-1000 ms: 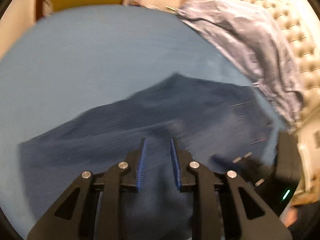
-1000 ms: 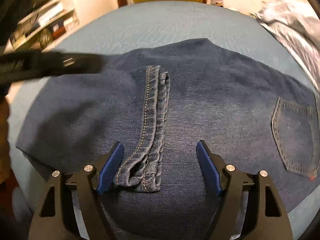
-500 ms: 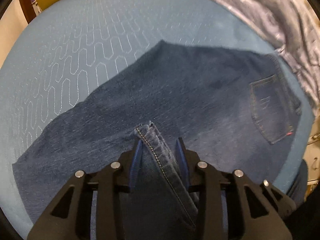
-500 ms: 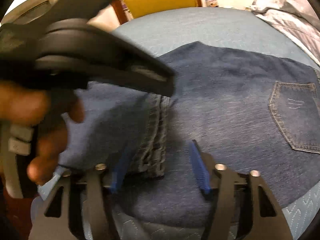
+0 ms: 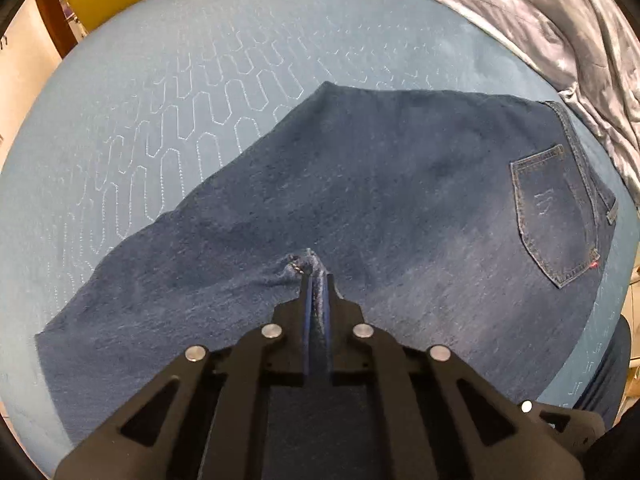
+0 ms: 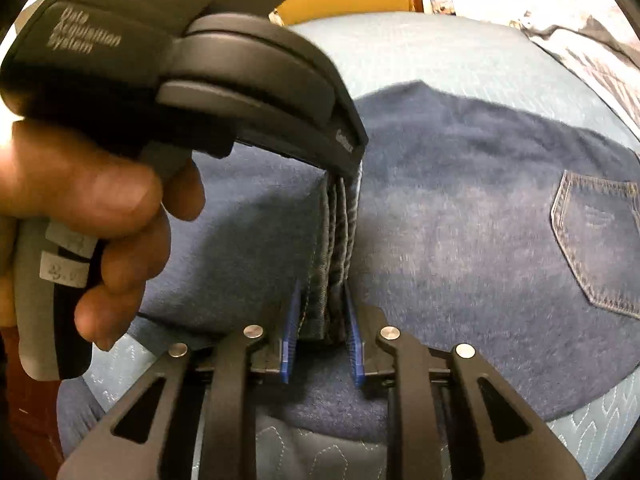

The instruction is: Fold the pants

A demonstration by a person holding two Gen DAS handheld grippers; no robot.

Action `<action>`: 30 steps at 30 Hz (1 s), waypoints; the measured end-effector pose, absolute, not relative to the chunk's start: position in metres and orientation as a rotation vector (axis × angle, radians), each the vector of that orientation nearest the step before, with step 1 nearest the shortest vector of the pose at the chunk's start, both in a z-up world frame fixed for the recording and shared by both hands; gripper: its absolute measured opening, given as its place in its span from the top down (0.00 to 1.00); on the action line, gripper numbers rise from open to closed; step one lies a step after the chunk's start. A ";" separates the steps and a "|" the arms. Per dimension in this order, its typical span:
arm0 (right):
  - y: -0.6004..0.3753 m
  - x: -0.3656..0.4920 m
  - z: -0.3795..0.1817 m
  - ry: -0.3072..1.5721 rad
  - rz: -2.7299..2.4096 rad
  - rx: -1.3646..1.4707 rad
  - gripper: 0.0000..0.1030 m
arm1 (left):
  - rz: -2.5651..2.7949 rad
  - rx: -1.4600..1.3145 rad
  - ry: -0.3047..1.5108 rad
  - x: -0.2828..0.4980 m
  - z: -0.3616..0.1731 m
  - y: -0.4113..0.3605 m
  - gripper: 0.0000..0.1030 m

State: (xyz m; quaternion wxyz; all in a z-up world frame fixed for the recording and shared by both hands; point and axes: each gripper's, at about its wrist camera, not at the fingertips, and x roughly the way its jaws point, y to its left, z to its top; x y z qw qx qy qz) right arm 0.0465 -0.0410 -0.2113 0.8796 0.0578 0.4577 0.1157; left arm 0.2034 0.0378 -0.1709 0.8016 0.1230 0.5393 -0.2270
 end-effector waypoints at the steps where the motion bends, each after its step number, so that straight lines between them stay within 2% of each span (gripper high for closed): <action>1: -0.035 0.046 -0.211 0.953 0.238 0.109 0.79 | -0.503 0.209 1.143 0.202 -0.165 0.042 0.79; 2: -0.033 0.046 -0.211 0.958 0.230 0.097 0.79 | -0.542 0.119 1.113 0.200 -0.155 0.050 0.61; 3: -0.032 0.048 -0.211 0.966 0.221 0.096 0.79 | -0.566 0.069 1.083 0.197 -0.146 0.059 0.50; 8: -0.026 0.049 -0.204 0.980 0.201 0.087 0.78 | -0.444 -0.096 0.908 0.166 -0.115 0.146 0.50; 9: -0.026 0.048 -0.200 0.977 0.198 0.089 0.72 | -0.386 -0.113 0.880 0.158 -0.114 0.170 0.50; 11: -0.029 0.046 -0.182 0.932 0.159 0.059 0.64 | -0.281 -0.123 0.849 0.145 -0.112 0.214 0.51; 12: -0.037 0.048 -0.175 0.908 0.137 0.039 0.52 | -0.246 -0.143 0.840 0.137 -0.113 0.232 0.52; 13: -0.037 0.049 -0.166 0.880 0.117 0.026 0.45 | -0.206 -0.171 0.839 0.130 -0.116 0.257 0.52; 14: -0.036 0.052 -0.157 0.853 0.113 0.023 0.44 | -0.182 -0.177 0.847 0.127 -0.119 0.272 0.57; 15: -0.034 0.056 -0.152 0.839 0.120 0.016 0.44 | -0.165 -0.173 0.858 0.124 -0.121 0.285 0.70; 17: -0.018 0.070 -0.143 0.846 0.160 -0.017 0.41 | -0.145 -0.154 0.875 0.125 -0.123 0.297 0.77; 23: 0.042 0.150 -0.157 0.937 0.242 -0.121 0.41 | -0.255 -0.121 0.907 0.162 -0.129 0.266 0.82; 29: 0.032 0.168 -0.204 1.053 0.136 -0.179 0.48 | -0.256 0.053 0.995 0.203 -0.160 0.238 0.82; 30: 0.028 0.168 -0.210 1.061 0.144 -0.159 0.48 | -0.240 0.067 1.008 0.207 -0.166 0.240 0.84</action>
